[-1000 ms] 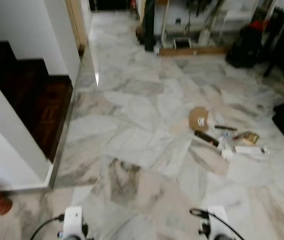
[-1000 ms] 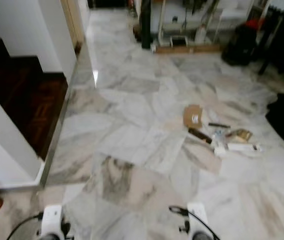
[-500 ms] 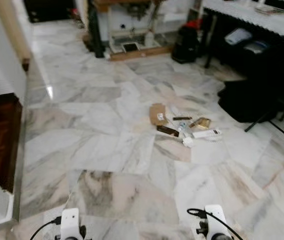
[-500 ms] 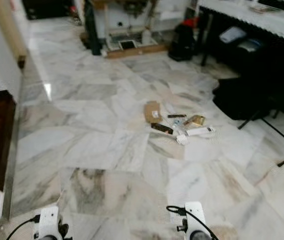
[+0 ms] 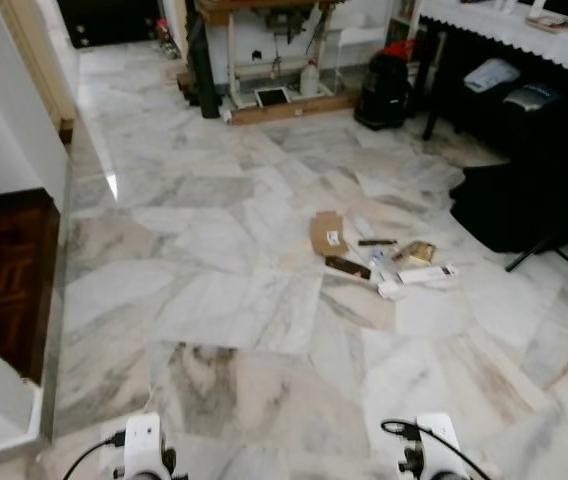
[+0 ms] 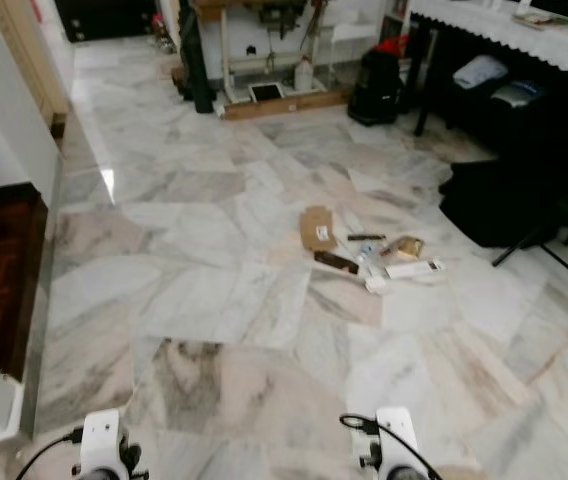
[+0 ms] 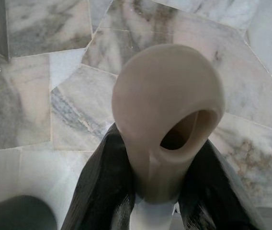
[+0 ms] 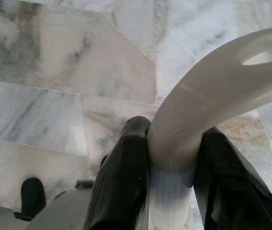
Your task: Sweep floor
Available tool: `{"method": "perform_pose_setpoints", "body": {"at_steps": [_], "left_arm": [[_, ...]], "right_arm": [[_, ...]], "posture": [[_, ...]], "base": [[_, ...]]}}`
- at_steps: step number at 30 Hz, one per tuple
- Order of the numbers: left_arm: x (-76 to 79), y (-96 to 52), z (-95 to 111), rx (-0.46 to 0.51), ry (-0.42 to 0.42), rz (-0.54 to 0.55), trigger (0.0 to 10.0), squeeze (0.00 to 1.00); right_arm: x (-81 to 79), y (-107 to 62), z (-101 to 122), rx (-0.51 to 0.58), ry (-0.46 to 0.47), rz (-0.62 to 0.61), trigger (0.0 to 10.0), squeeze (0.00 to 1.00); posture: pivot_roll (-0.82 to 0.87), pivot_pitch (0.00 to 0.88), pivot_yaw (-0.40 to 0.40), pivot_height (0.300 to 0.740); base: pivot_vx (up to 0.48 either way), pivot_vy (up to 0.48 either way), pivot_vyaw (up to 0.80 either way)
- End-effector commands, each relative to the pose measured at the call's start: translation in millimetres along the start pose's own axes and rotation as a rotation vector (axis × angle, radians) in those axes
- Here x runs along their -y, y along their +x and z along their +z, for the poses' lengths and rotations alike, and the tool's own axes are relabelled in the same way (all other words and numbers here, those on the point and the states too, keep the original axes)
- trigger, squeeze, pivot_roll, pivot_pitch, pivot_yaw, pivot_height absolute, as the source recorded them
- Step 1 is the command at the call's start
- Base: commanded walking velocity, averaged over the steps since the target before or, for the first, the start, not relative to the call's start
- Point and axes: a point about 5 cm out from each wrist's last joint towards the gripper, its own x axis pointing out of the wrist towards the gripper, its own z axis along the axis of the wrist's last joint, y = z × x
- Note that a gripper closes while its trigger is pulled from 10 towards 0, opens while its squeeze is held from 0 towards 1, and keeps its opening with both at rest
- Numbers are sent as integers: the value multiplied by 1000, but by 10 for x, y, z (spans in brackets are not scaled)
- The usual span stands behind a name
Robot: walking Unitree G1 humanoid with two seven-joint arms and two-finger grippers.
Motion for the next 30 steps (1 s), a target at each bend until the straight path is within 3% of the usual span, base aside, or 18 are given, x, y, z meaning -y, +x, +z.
{"method": "perform_pose_setpoints", "body": {"at_steps": [1,7,17,24,30], "left_arm": [[-15,4,28,13,-13,1,10000,0],[3,4,23,11,-12,-6,10000,0],[19,6,28,13,-6,-15,10000,0],[10,7,31,13,-6,-14,10000,0],[0,8,39,14,-9,-13,10000,0]], "right_arm": [[-20,4,10,1,12,2,10000,0],[8,-3,-19,-6,20,-2,10000,0],[63,-16,-47,-8,11,-7,10000,0],[-16,-4,-28,-3,18,0,10000,0],[-11,-4,-29,-6,18,-2,10000,0]], "posture": [[-90,0,16,740],[-97,0,25,740],[-92,0,24,740],[-90,0,25,740],[-92,0,29,740]], "base": [[330,0,0],[317,0,-656],[317,0,0],[312,0,0],[303,0,-800]]}}
